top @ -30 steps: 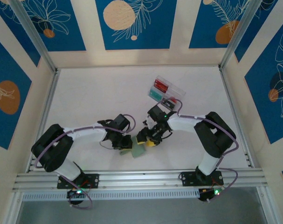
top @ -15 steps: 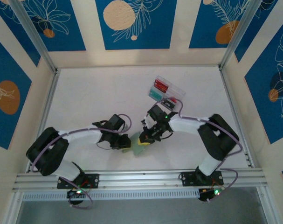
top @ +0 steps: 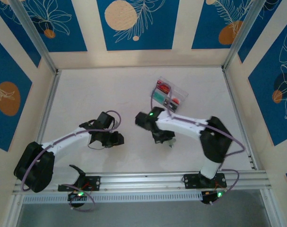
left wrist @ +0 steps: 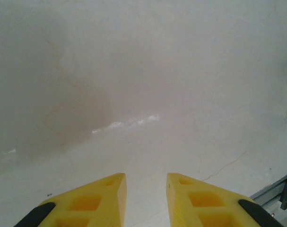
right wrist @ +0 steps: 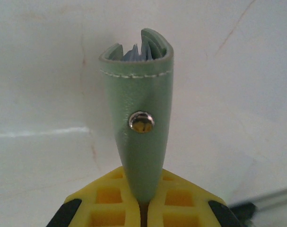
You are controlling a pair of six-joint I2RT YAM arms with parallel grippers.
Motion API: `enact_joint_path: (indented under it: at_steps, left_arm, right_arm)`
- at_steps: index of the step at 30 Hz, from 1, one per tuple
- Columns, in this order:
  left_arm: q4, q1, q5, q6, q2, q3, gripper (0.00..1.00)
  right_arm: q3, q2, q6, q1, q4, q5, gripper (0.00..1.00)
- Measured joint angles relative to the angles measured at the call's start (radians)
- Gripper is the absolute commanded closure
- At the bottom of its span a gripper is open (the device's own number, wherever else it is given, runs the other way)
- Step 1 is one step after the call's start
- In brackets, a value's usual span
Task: Put the credit cards into the card holder
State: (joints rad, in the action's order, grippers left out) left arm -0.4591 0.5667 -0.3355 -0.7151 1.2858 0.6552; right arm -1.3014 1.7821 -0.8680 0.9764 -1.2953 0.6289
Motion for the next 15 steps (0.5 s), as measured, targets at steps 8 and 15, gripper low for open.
enact_joint_path:
  at_steps: [8,15]
  left_arm:
    - [-0.033,-0.019,0.007,0.0,-0.032,0.0,0.72]
    - [-0.048,-0.058,0.006,0.0,-0.079,-0.002,0.71]
  right_arm:
    - [-0.189,0.201,0.023,0.084,0.08,-0.103,0.56]
    - [-0.288,0.197,0.114,0.058,0.256,-0.298,0.47]
